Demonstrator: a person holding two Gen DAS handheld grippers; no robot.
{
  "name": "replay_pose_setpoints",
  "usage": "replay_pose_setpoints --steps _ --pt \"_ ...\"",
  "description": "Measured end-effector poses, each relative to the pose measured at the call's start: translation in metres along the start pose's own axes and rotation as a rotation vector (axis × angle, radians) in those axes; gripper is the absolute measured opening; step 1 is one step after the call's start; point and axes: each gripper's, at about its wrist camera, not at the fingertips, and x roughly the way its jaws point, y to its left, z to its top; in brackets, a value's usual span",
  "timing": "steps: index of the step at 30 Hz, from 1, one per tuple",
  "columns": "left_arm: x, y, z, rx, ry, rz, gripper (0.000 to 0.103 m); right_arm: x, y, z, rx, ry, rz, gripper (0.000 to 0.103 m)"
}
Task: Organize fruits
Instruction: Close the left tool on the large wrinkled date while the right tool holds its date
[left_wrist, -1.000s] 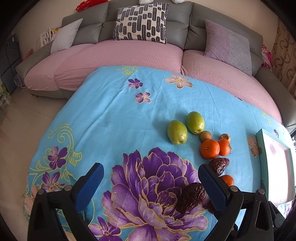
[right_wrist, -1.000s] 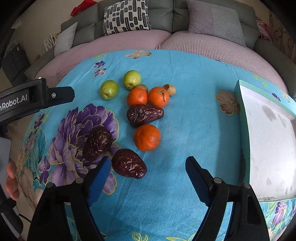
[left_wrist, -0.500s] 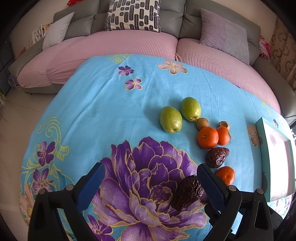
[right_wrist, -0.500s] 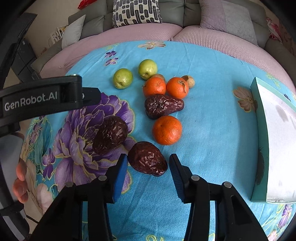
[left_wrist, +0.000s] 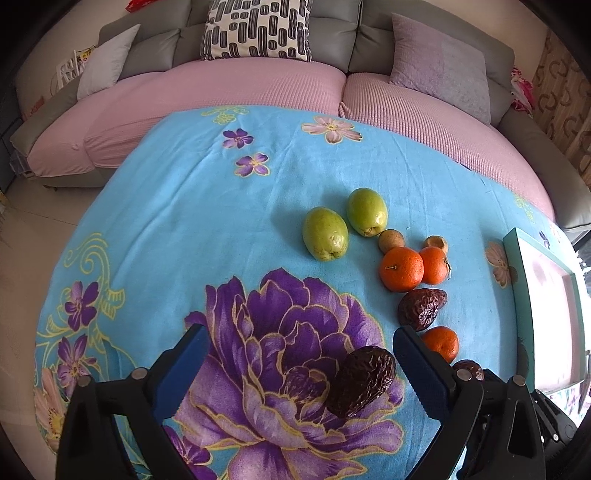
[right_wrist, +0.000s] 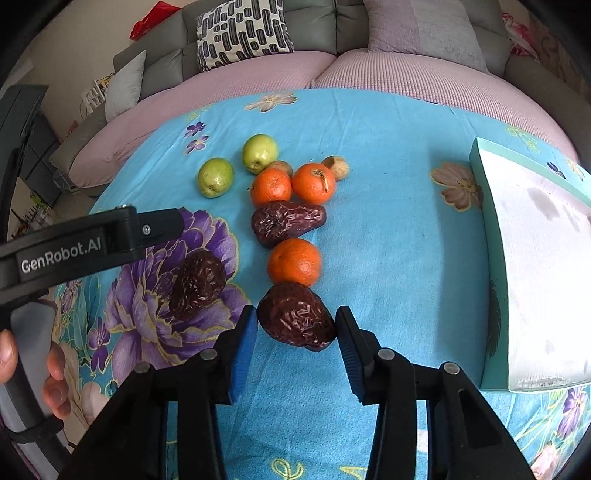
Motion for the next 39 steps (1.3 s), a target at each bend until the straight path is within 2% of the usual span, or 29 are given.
replay_pose_setpoints --steps 6,12,19,20,22,39 --pt "0.001 -0.006 -0.004 0.002 0.016 -0.061 0.100 -0.016 -0.036 0.003 0.110 -0.044 -0.066 0.045" --pt "0.008 -0.021 -0.010 0.042 0.058 -0.130 0.084 -0.031 -0.069 0.004 0.218 -0.084 -0.124 0.045" --pt "0.022 -0.039 -0.019 0.103 0.122 -0.139 0.083 -0.034 -0.078 0.005 0.244 -0.088 -0.141 0.045" --pt "0.025 -0.040 -0.020 0.106 0.133 -0.140 0.080 -0.034 -0.078 0.006 0.242 -0.087 -0.140 0.045" --pt "0.032 -0.042 -0.021 0.109 0.156 -0.136 0.065 -0.033 -0.077 0.004 0.238 -0.087 -0.139 0.045" --pt "0.053 -0.064 -0.026 0.154 0.172 -0.078 0.064 -0.031 -0.075 0.004 0.232 -0.081 -0.138 0.045"
